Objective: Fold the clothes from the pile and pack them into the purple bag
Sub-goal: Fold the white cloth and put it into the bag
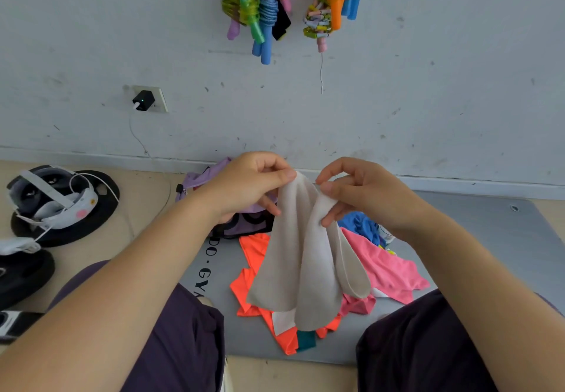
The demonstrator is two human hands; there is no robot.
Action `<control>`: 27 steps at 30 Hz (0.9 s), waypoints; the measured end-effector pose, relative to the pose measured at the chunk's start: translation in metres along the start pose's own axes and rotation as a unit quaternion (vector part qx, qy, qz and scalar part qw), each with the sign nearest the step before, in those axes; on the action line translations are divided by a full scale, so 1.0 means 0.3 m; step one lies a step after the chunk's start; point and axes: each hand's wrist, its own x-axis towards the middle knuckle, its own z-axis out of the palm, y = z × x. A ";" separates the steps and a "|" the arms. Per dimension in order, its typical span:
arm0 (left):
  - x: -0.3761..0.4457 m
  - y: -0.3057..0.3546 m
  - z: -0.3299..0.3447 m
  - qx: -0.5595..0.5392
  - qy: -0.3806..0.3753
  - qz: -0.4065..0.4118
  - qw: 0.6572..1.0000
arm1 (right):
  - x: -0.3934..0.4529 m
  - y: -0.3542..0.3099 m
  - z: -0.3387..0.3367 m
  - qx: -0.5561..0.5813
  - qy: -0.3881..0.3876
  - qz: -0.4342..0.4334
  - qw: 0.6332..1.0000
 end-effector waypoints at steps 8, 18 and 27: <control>0.025 -0.023 -0.027 -0.062 0.052 -0.047 0.996 | -0.031 -0.030 -0.017 0.028 -0.053 -0.044 0.997; 0.014 -0.004 0.004 -0.073 0.066 -0.007 0.995 | -0.045 -0.047 0.018 -0.035 -0.032 -0.121 0.991; 0.000 -0.001 0.038 -0.150 -0.055 -0.012 0.987 | -0.019 -0.034 0.090 -0.031 0.107 -0.129 0.985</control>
